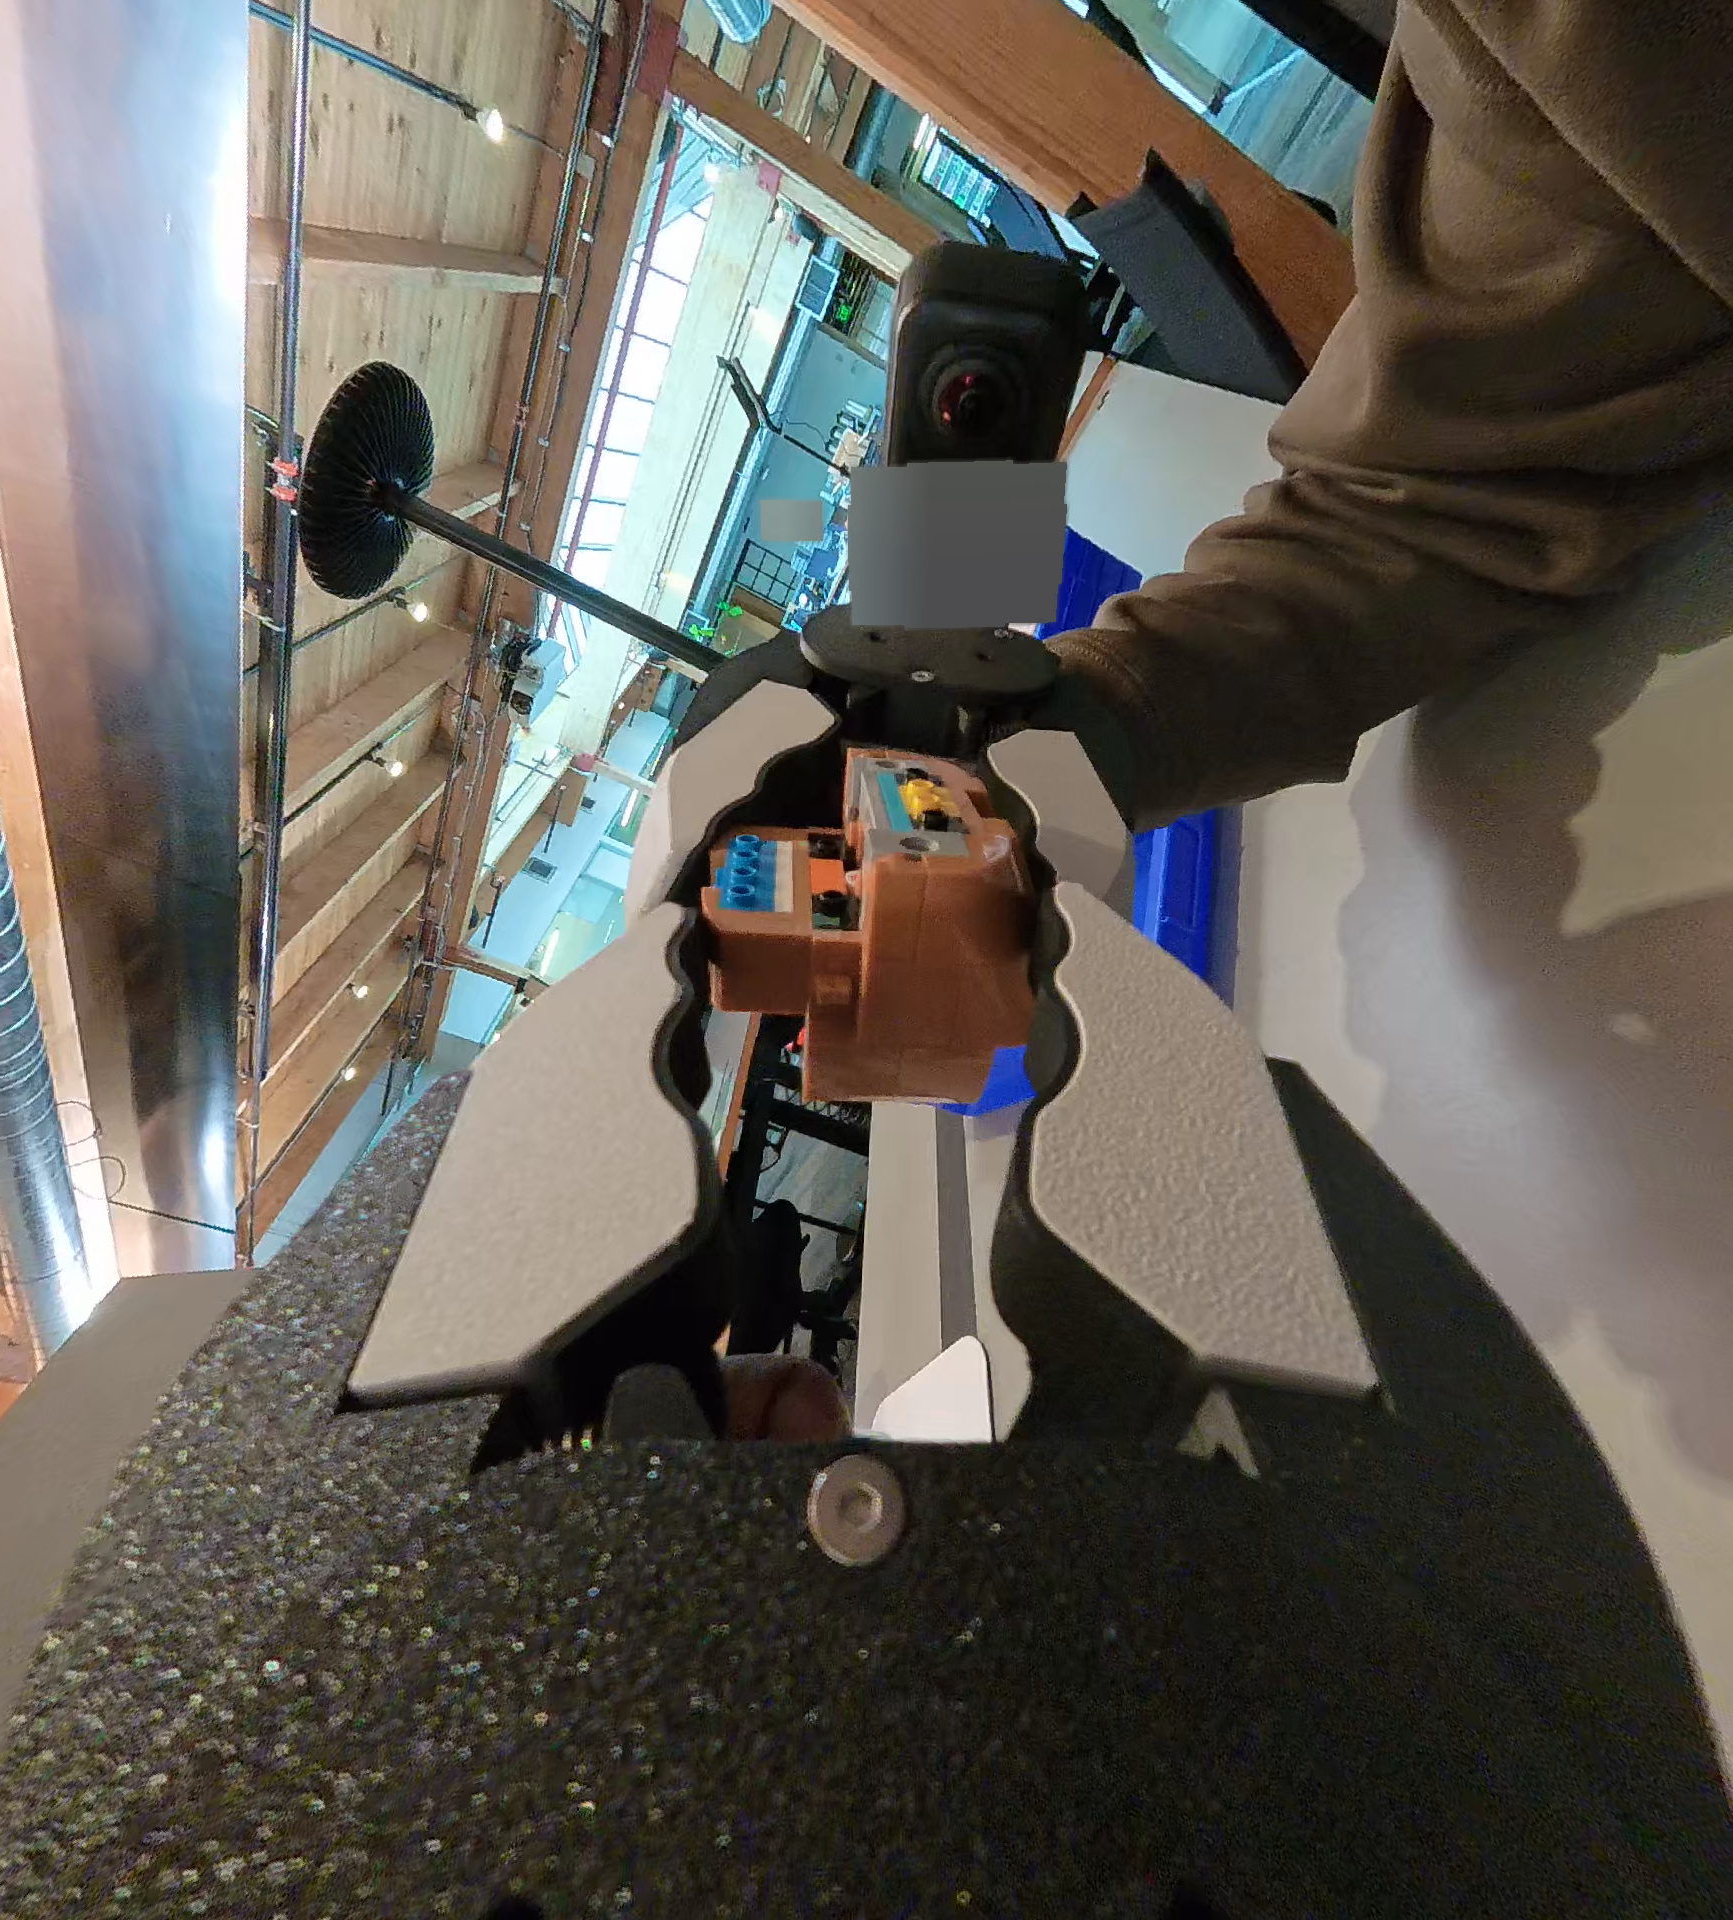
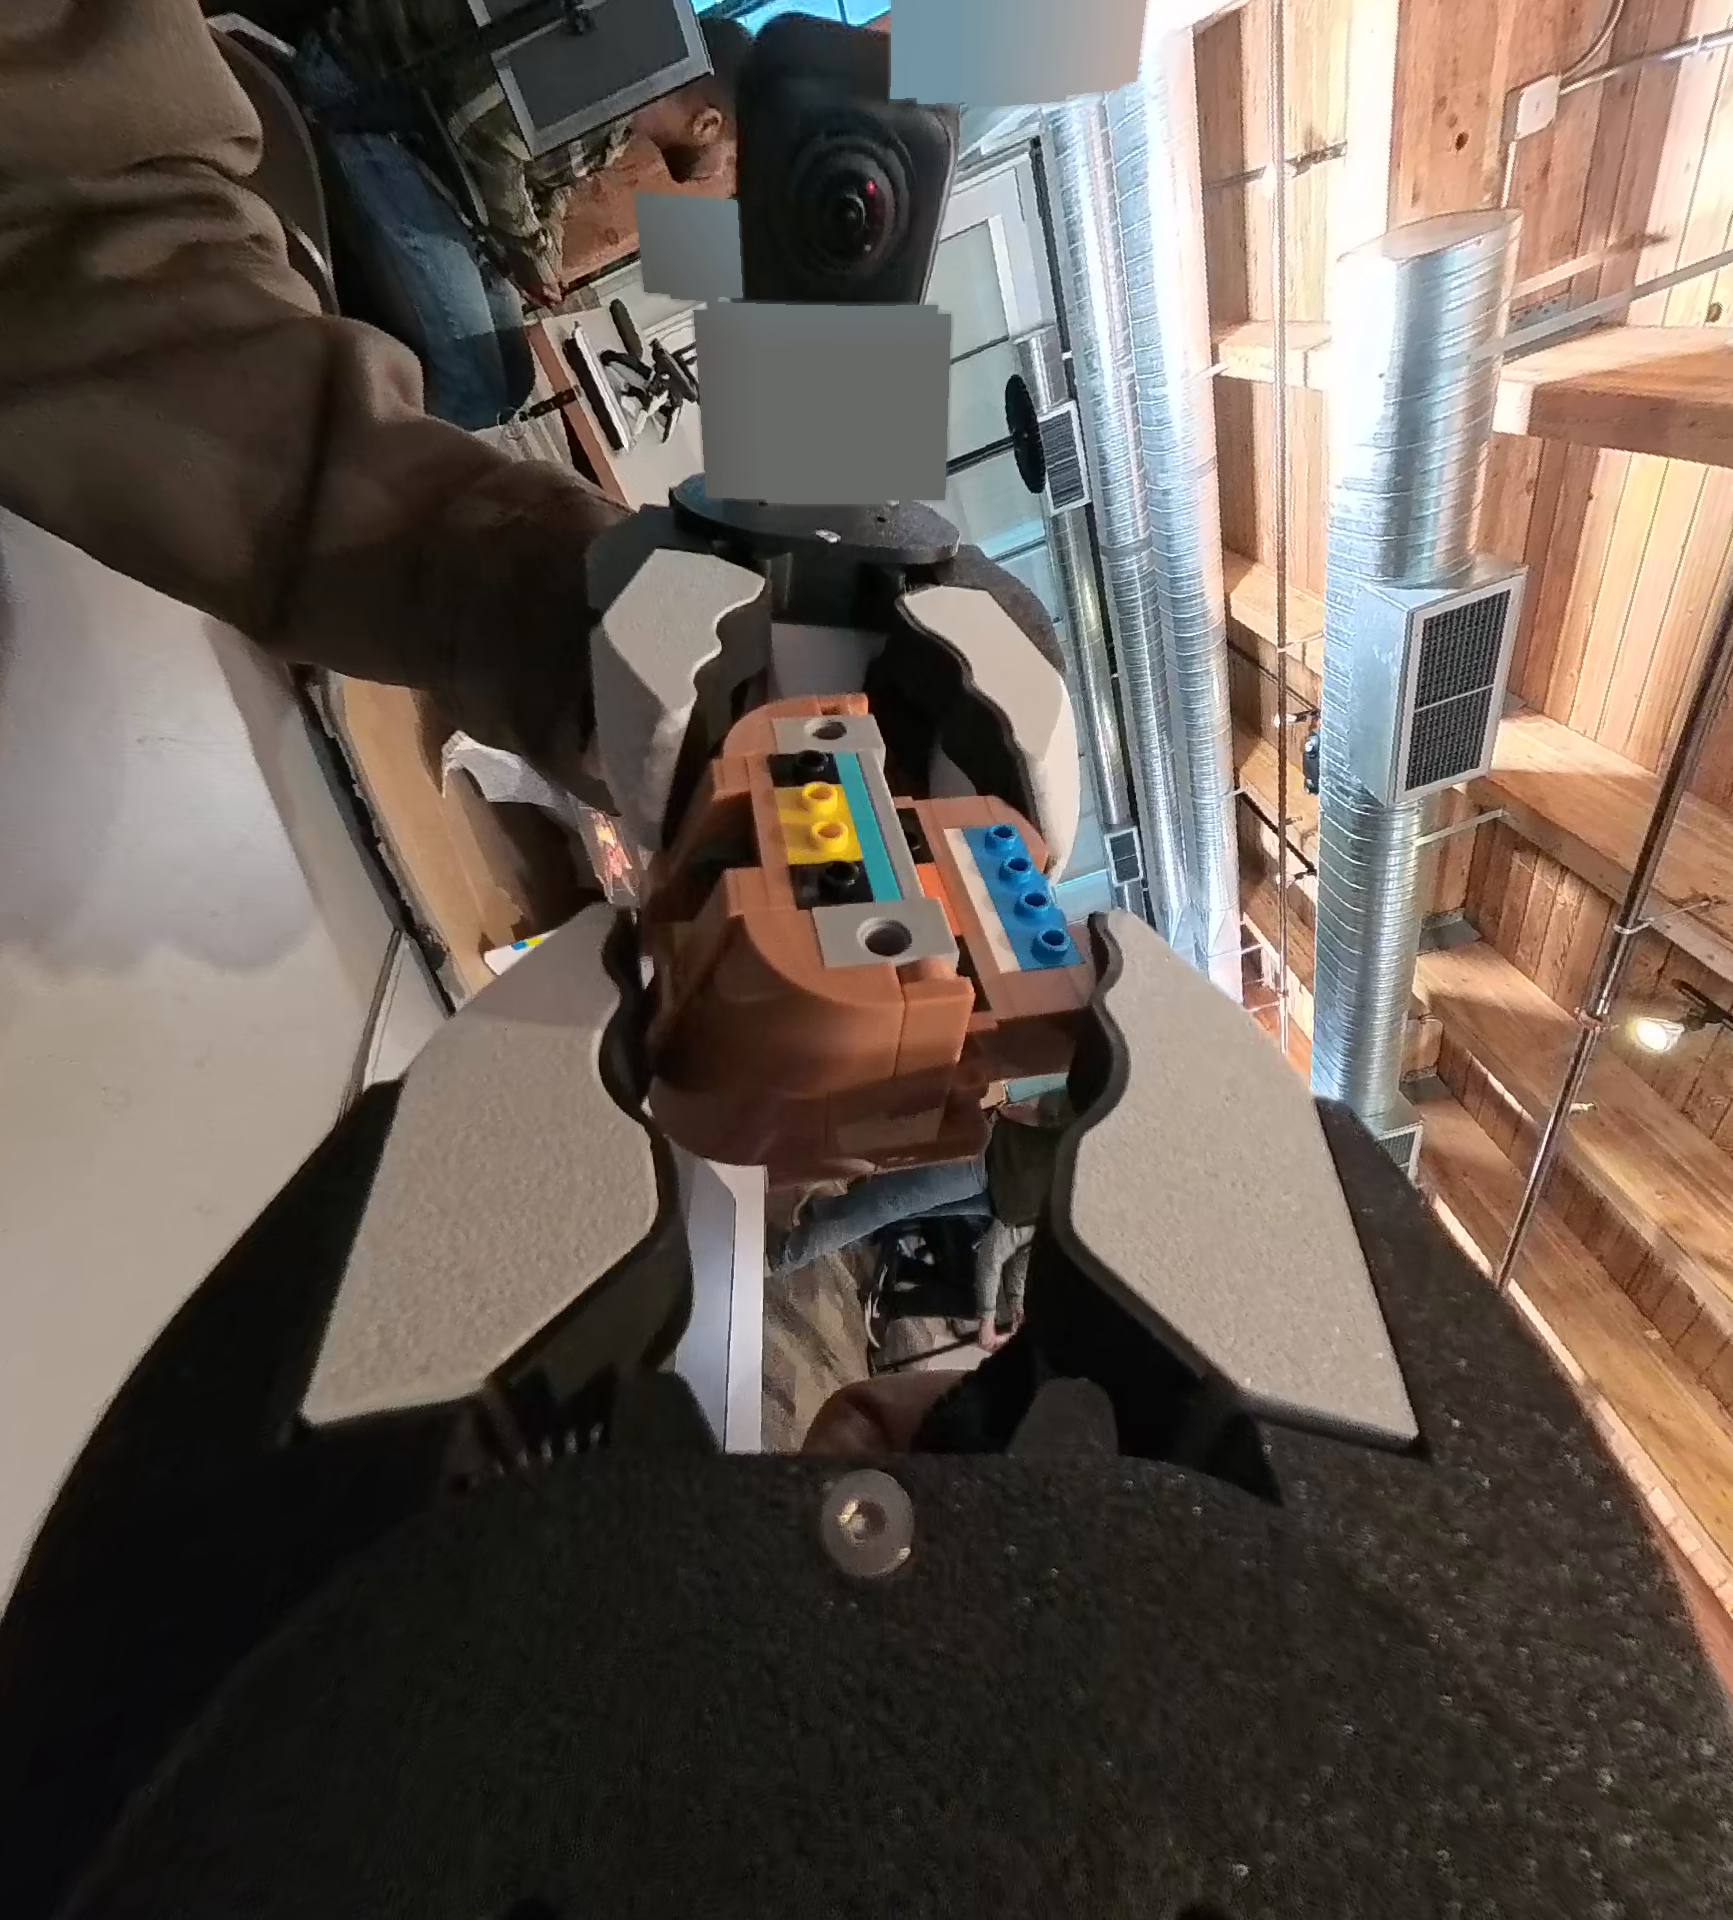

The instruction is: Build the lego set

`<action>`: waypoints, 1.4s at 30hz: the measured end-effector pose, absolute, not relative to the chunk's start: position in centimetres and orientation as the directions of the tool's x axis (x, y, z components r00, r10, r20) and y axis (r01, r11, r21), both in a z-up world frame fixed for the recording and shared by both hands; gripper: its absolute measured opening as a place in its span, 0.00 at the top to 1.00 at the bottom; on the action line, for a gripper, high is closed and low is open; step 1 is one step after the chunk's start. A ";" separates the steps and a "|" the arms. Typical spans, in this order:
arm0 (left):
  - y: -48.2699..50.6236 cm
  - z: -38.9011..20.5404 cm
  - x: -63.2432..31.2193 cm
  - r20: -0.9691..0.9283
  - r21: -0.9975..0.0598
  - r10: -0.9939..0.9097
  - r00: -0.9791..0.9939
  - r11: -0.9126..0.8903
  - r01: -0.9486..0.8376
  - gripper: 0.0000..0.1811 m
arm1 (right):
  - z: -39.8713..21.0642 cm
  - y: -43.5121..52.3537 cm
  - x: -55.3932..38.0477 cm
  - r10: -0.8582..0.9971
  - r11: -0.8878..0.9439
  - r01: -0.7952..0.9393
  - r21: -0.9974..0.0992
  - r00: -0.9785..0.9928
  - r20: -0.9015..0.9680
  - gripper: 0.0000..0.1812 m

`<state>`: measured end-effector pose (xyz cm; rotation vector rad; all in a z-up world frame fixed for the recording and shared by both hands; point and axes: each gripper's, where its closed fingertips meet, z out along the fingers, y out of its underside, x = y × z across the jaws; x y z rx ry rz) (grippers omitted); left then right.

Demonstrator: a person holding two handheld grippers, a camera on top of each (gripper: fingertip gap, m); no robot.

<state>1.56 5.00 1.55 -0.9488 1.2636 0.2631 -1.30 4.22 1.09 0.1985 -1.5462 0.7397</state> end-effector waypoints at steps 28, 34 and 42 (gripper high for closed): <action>5.4 1.2 1.1 -0.869 -0.494 -0.343 0.355 0.625 -0.604 0.67 | 0.8 4.9 -1.8 0.294 0.810 -0.488 -0.326 -0.142 0.945 0.55; 5.5 1.0 0.9 -0.859 -0.512 -0.360 0.364 0.626 -0.589 0.67 | 0.6 5.0 -2.0 0.309 0.798 -0.492 -0.347 -0.158 0.938 0.56; 5.7 0.8 0.7 -0.865 -0.502 -0.353 0.357 0.619 -0.604 0.67 | 0.4 5.2 -2.1 0.293 0.814 -0.479 -0.327 -0.147 0.945 0.56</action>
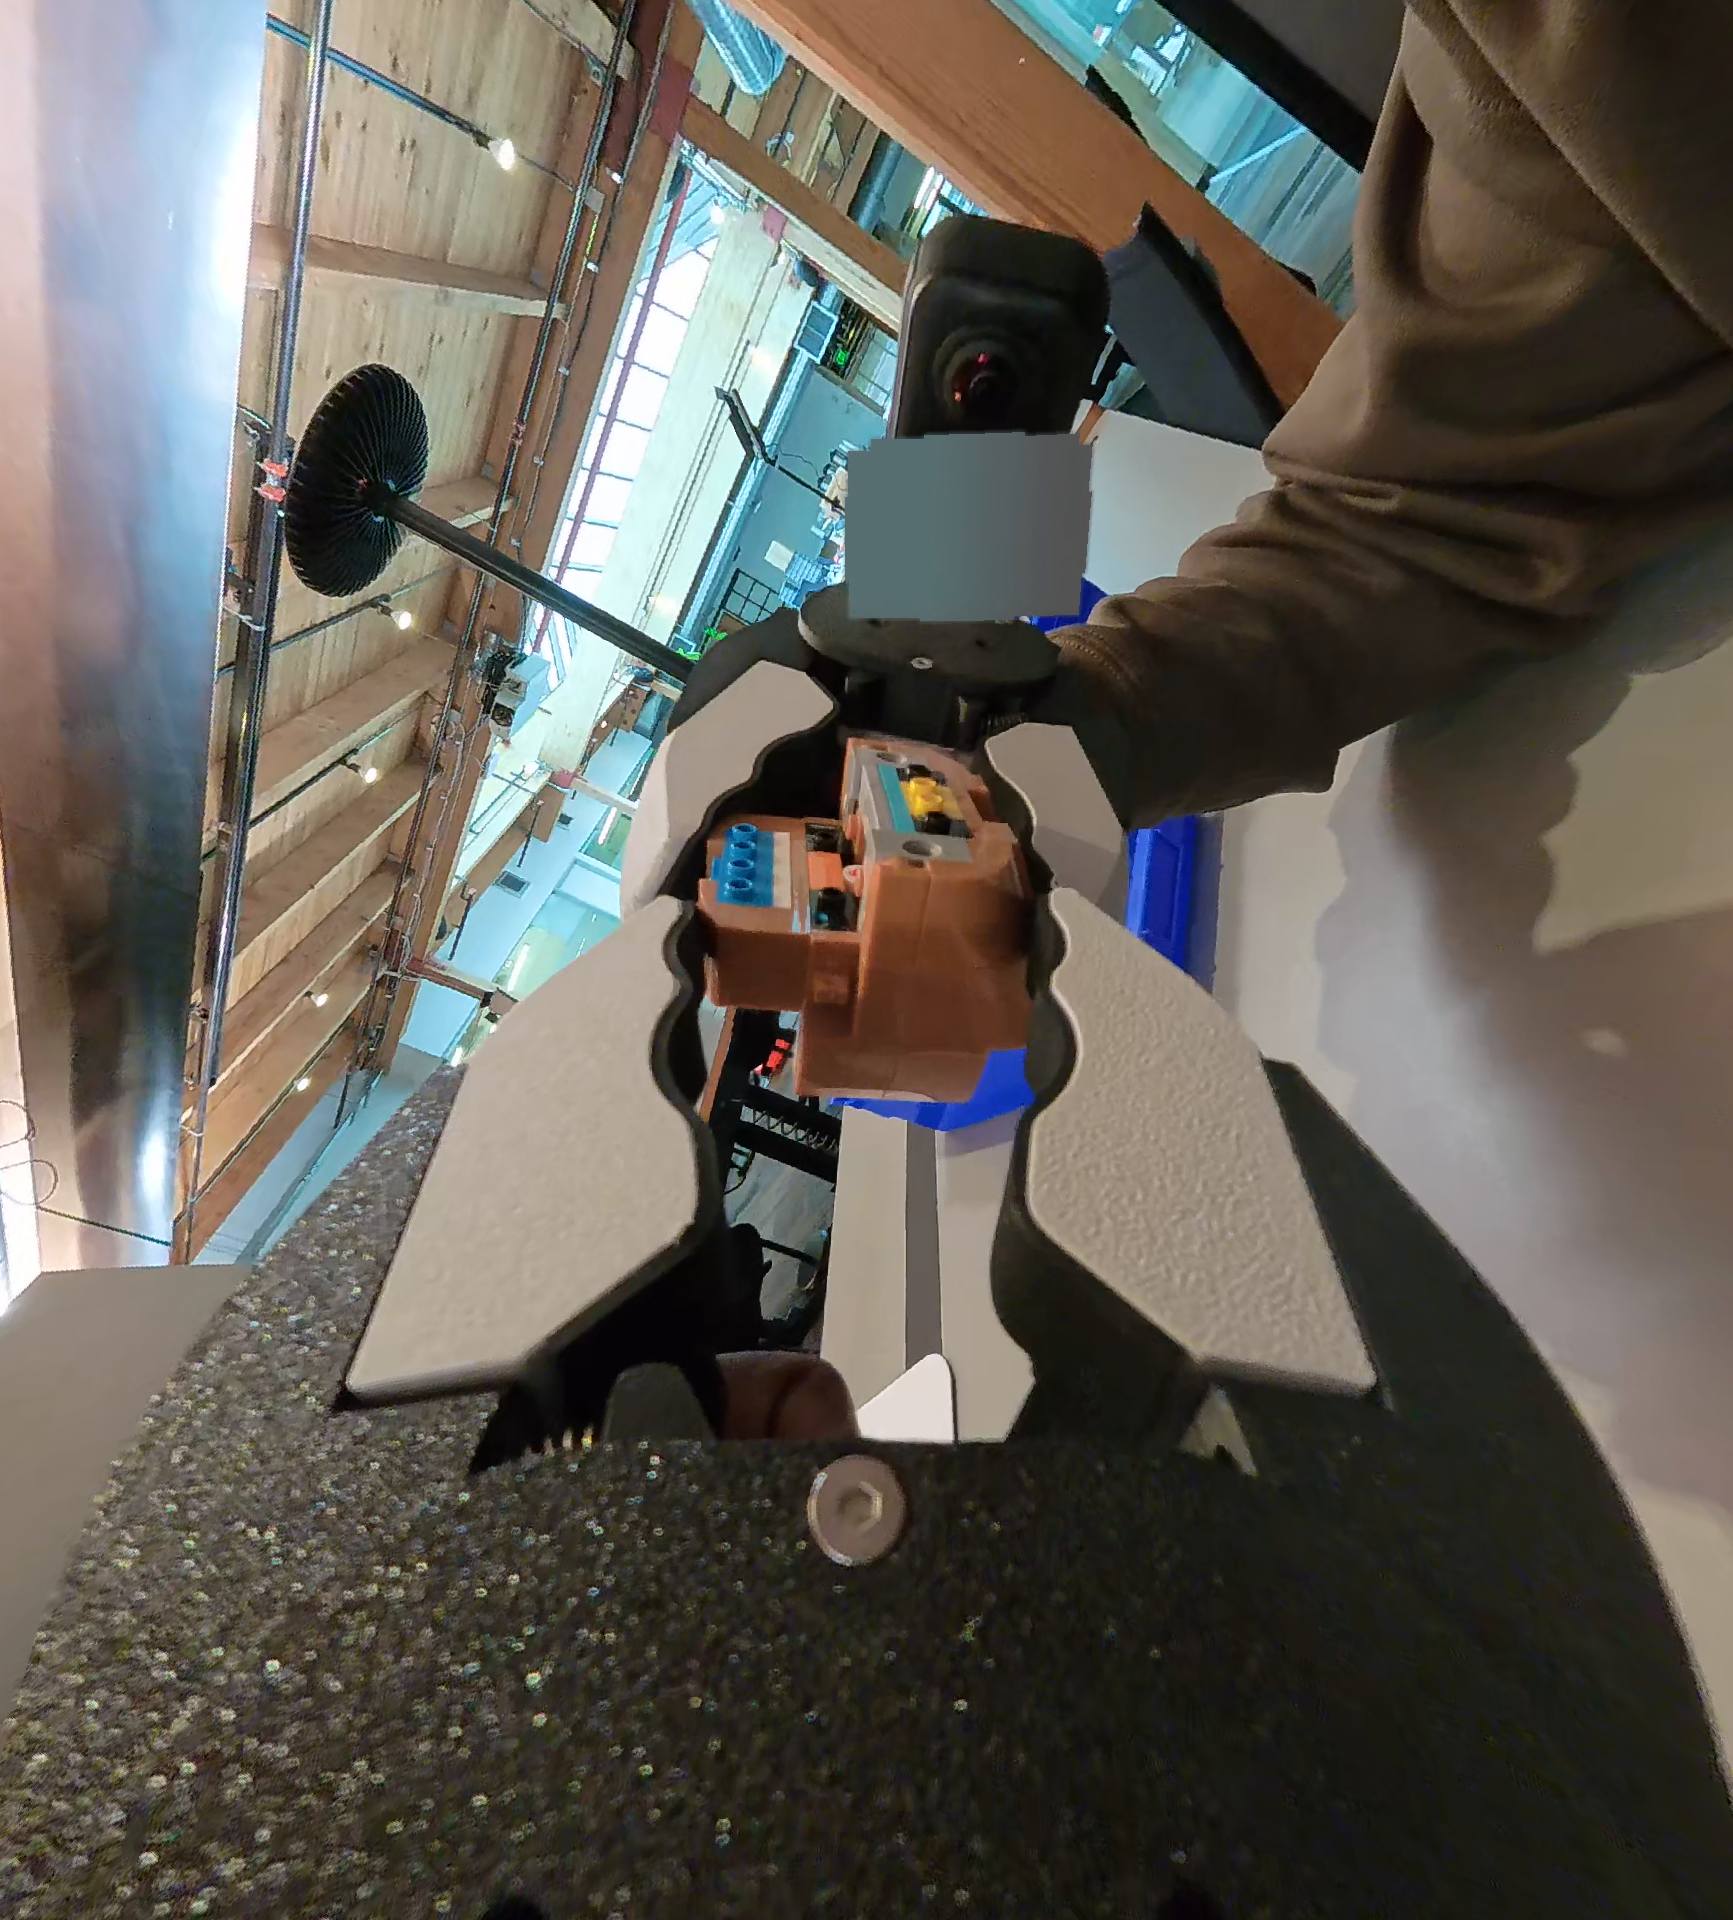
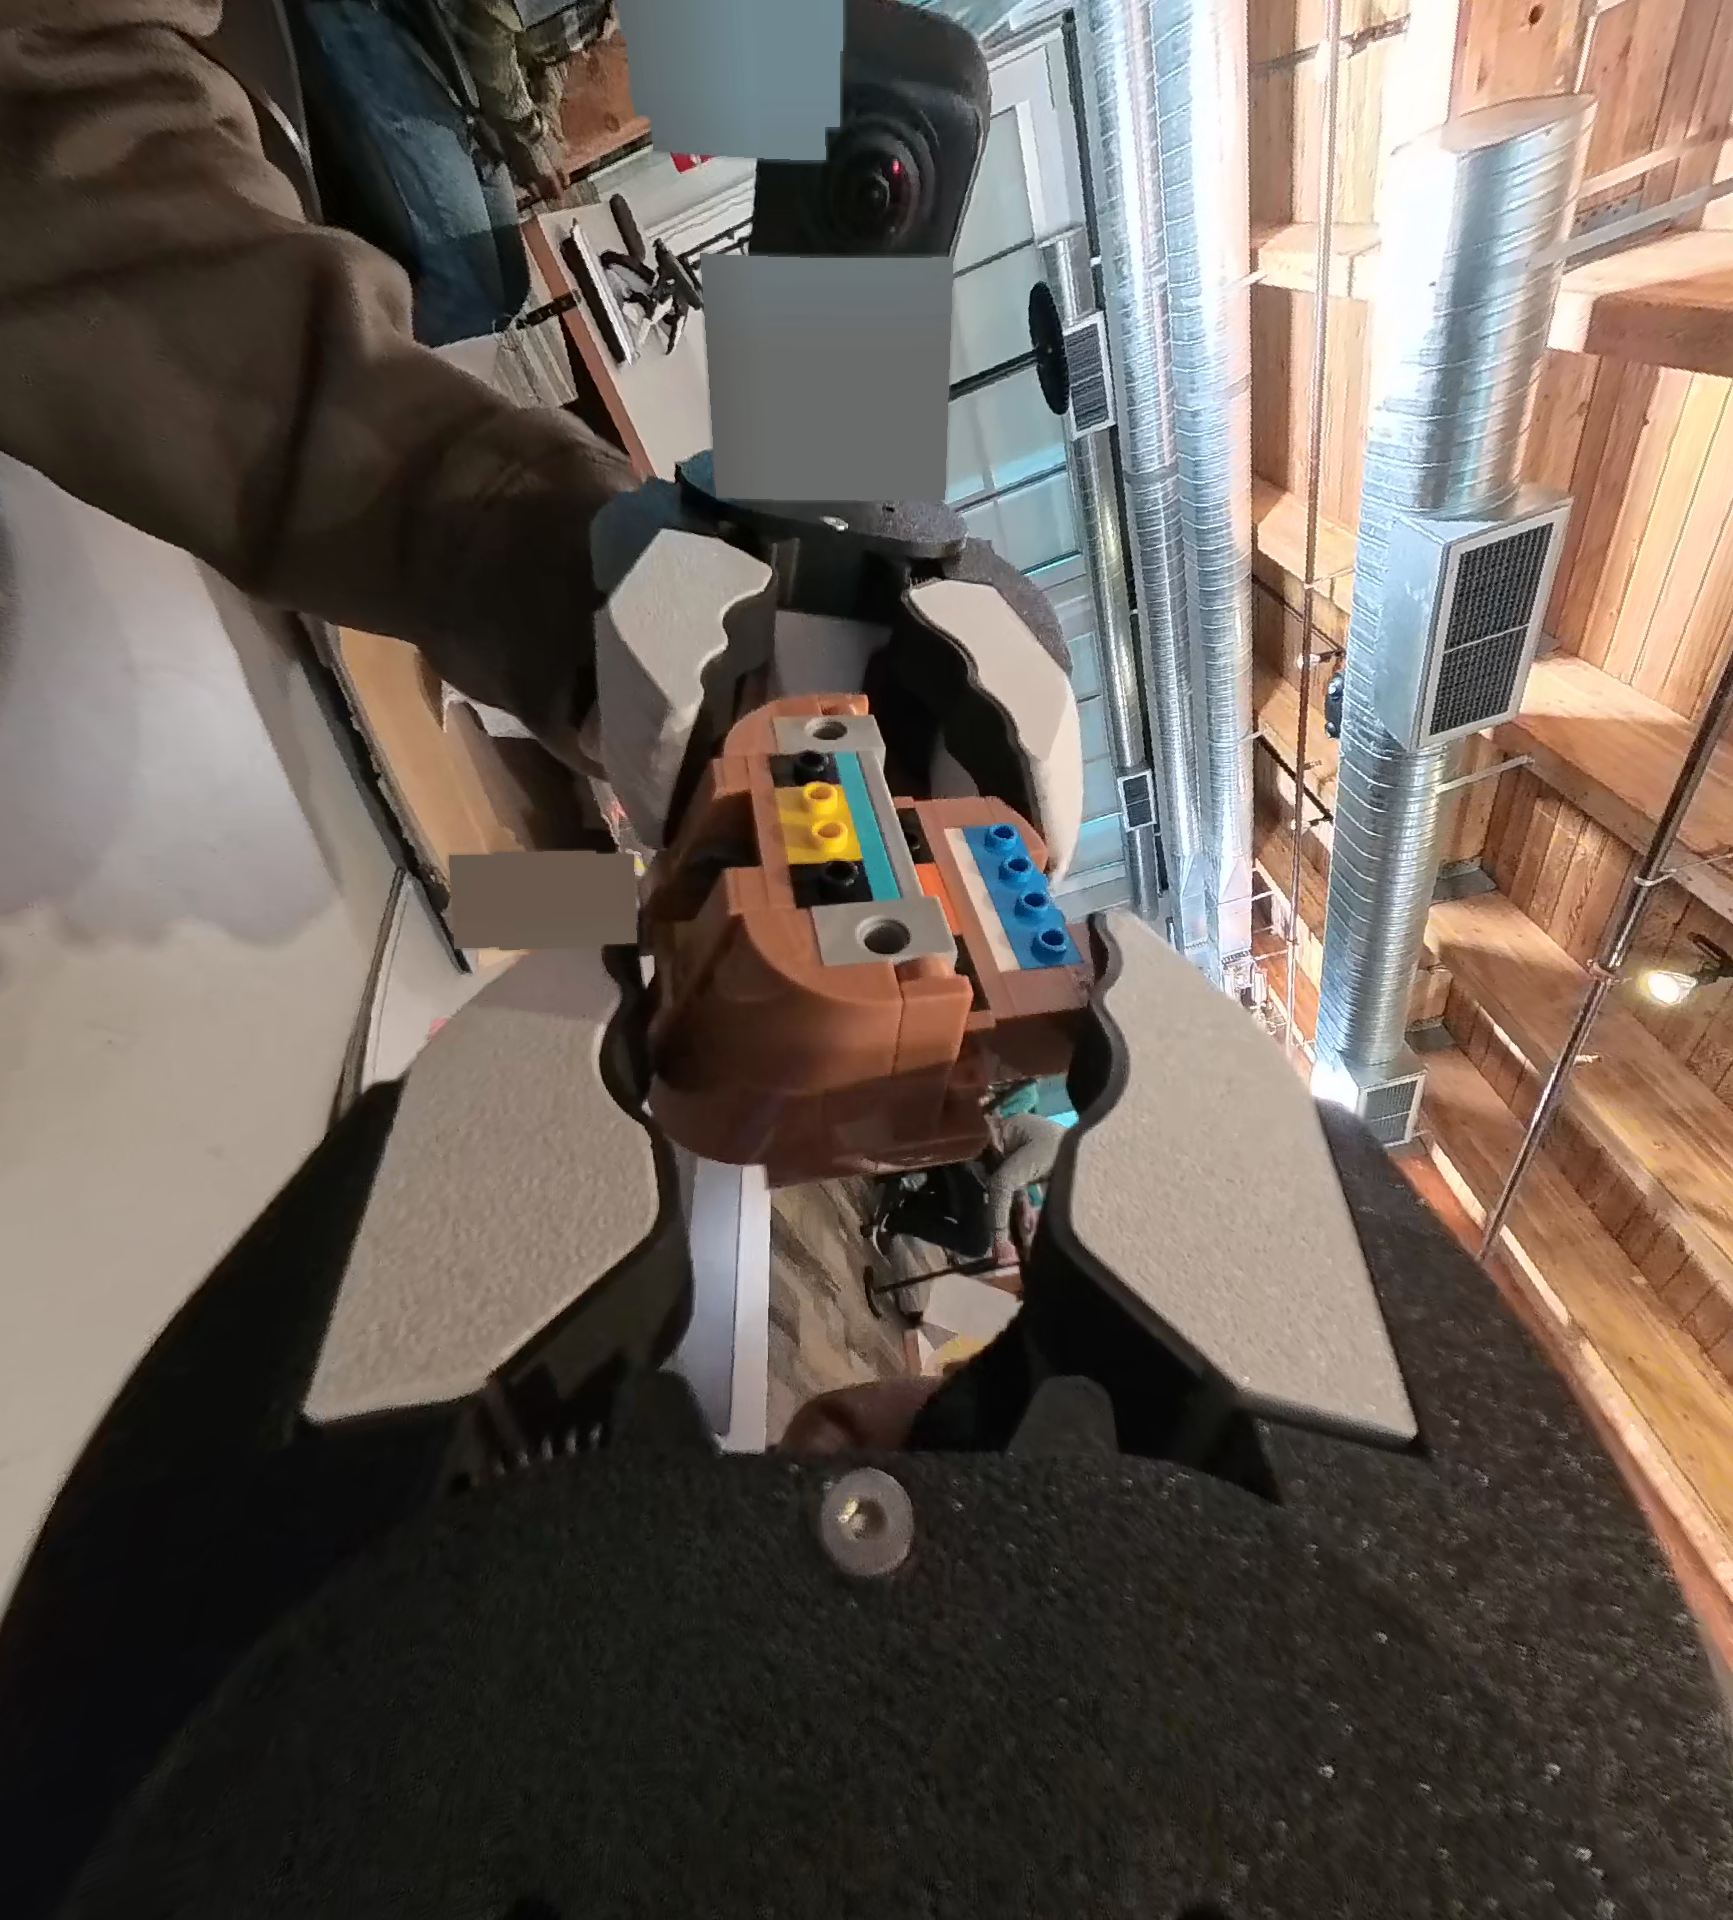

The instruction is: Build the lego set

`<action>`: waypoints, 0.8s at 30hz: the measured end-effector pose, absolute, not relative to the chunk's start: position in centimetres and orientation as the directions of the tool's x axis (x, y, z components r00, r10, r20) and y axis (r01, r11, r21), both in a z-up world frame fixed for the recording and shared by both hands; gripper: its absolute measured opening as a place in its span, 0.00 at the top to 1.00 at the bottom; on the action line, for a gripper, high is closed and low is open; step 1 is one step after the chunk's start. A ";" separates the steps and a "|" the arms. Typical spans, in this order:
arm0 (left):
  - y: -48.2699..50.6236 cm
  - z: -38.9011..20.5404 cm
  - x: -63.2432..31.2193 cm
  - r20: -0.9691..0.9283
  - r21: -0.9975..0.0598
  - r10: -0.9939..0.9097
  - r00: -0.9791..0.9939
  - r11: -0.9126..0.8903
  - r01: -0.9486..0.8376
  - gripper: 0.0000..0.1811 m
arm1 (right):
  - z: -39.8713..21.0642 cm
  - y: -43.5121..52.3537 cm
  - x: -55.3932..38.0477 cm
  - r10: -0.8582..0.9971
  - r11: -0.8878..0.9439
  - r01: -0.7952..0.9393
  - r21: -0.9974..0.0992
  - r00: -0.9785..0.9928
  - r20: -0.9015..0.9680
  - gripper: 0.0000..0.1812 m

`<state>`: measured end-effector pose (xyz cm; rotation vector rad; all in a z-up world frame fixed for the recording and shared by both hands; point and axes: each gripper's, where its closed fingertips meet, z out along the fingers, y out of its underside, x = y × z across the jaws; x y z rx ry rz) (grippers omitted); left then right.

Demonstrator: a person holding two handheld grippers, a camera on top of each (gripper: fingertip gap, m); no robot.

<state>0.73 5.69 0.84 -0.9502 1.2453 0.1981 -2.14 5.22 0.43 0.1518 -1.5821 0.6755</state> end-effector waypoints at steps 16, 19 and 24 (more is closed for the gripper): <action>5.7 3.3 -1.0 -0.465 -0.877 -0.675 0.572 0.441 -0.193 0.64 | 2.9 6.8 -2.1 0.173 0.915 -0.394 -0.091 0.179 0.968 0.55; 6.3 3.3 -0.1 -0.268 -0.952 -0.793 0.546 0.303 -0.027 0.62 | 2.7 6.9 -2.2 0.133 0.925 -0.376 -0.049 0.201 0.971 0.56; 7.7 2.5 0.5 -0.106 -0.987 -0.830 0.547 0.156 0.045 0.61 | 2.4 7.1 -2.5 0.089 0.937 -0.350 -0.004 0.227 0.970 0.55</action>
